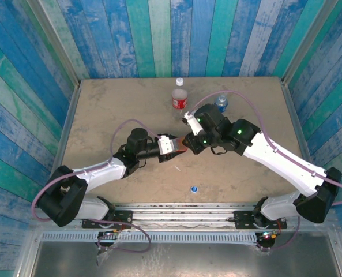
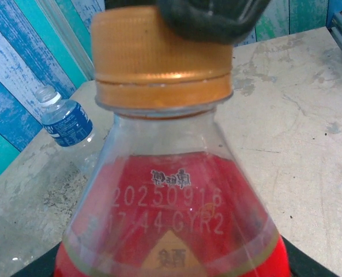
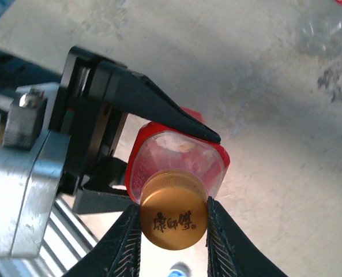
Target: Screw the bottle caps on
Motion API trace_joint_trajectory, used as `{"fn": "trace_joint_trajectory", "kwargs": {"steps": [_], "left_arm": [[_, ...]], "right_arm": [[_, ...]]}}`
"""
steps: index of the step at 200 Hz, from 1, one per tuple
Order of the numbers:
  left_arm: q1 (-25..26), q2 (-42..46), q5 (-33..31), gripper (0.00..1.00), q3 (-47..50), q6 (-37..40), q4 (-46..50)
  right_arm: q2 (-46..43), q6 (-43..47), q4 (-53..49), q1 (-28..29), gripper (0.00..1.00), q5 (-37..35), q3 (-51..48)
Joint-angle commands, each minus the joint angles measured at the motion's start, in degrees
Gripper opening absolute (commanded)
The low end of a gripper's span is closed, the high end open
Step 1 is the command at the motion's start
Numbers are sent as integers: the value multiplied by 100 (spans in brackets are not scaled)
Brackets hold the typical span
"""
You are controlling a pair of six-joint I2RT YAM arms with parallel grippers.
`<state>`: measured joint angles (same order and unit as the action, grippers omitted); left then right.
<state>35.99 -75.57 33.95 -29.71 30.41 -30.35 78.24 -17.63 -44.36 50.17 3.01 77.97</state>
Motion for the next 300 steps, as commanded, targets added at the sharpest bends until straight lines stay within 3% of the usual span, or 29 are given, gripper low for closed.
{"fn": "trace_joint_trajectory", "kwargs": {"steps": [1,15,31,59,83,98,115,131,157,196,223,246,269,289,300], "left_arm": [[73,63,78,55,-78,149,-434],[75,53,124,55,-87,158,-383],[75,52,204,55,-79,153,-358],[49,86,326,55,-79,115,-349],[-12,49,447,55,-18,-306,-677],[-105,-25,604,55,55,-871,-1162],[-164,-127,953,55,97,-1410,-1766],[-184,-201,1194,55,43,-1596,-1940],[-184,-228,1285,55,8,-1554,-1853],[-180,-301,1318,55,-91,-1602,-1808],[-180,-272,1262,55,-79,-1597,-1747],[-181,-267,1124,58,-52,-1698,-1851],[-180,-334,907,66,-50,-1967,-2012],[-180,-349,657,98,225,-2430,-2657],[-179,-267,365,97,423,-2612,-2861]], "right_arm": [[61,-1390,-134,64,1,12,30],[-117,-792,-68,43,8,135,-90],[-369,543,4,37,27,408,-190],[-850,2608,34,-38,48,110,-429],[-976,3222,158,-233,63,188,-344],[-1041,3394,389,-293,65,541,-419],[-1278,3366,1193,-297,66,914,-905],[-1652,2962,2608,-295,63,1192,-1674],[-1772,2546,4146,-307,52,868,-2389],[-1249,2404,4049,-313,45,1233,-2168],[-1203,2442,4014,-311,32,1264,-2221],[-1308,2646,3832,-307,26,1186,-2252],[-1389,2200,3726,-308,21,408,-2252],[-1366,2072,3768,-308,22,-72,-2241],[-1307,2134,3812,-341,24,-378,-2204]]}}
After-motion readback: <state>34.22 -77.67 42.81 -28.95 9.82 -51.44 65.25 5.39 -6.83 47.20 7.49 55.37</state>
